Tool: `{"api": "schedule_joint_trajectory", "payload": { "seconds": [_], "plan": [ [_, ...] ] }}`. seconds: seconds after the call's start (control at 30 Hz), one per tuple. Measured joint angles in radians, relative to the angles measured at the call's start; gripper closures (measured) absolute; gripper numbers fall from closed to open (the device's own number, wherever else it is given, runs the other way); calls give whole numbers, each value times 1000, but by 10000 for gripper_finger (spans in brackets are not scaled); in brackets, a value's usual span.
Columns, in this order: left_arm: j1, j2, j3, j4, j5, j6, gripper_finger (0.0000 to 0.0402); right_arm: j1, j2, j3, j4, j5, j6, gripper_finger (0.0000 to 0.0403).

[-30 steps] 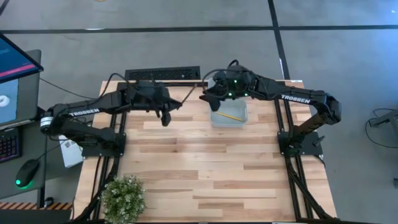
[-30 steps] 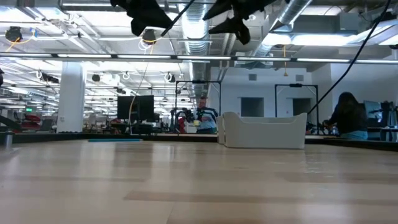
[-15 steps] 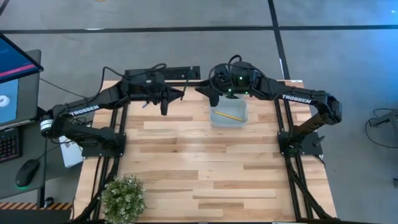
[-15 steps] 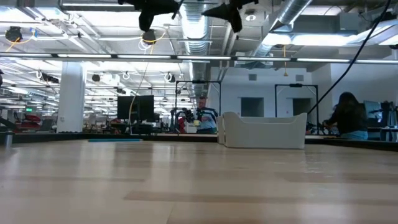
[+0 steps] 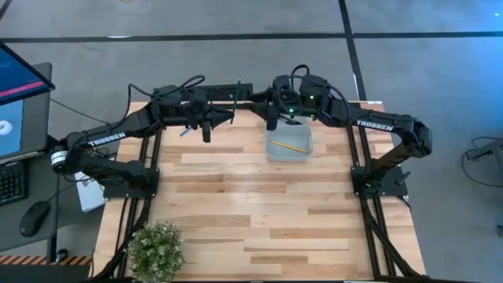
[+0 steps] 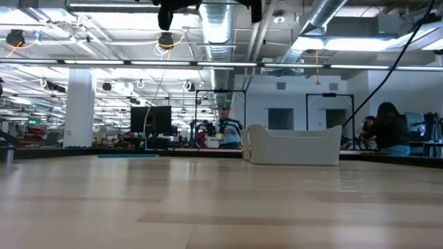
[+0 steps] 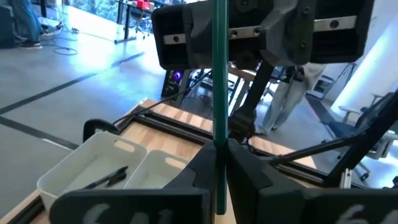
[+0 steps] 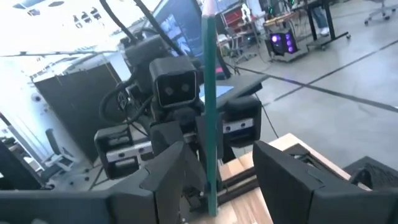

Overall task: Sort pens & pencils
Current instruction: Put the green pencil into the bottom bin

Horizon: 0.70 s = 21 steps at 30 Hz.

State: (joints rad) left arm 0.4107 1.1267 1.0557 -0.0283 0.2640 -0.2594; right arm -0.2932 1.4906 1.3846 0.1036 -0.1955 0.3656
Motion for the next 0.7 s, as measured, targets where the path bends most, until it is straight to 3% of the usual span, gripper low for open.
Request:
{"api": "schedule_joint_trajectory", "payload": {
  "seconds": [0.7],
  "plan": [
    [-12, 51, 0, 160, 76, -57, 391, -4, 0, 0, 96, 13, -26, 193]
  ]
}}
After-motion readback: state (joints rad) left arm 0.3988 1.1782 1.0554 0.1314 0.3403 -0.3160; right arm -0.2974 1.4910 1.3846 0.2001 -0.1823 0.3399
